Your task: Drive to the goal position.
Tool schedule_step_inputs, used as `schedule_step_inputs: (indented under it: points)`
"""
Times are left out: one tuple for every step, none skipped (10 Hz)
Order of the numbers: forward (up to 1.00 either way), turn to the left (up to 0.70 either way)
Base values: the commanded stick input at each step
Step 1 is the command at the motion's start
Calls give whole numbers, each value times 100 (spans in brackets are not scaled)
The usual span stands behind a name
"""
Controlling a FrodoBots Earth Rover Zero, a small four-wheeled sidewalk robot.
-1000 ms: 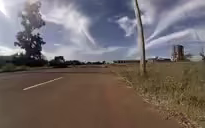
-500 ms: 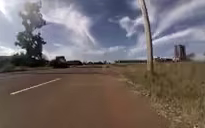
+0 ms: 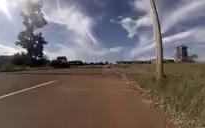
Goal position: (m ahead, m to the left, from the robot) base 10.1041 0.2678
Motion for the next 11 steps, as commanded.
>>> schedule_step_inputs:
  points:
    - [100,-28]
    - [100,0]
    - [100,0]
    - [100,0]
    - [100,0]
    - [100,0]
    - [100,0]
    - [100,0]
    - [100,0]
    - [100,0]
    - [100,0]
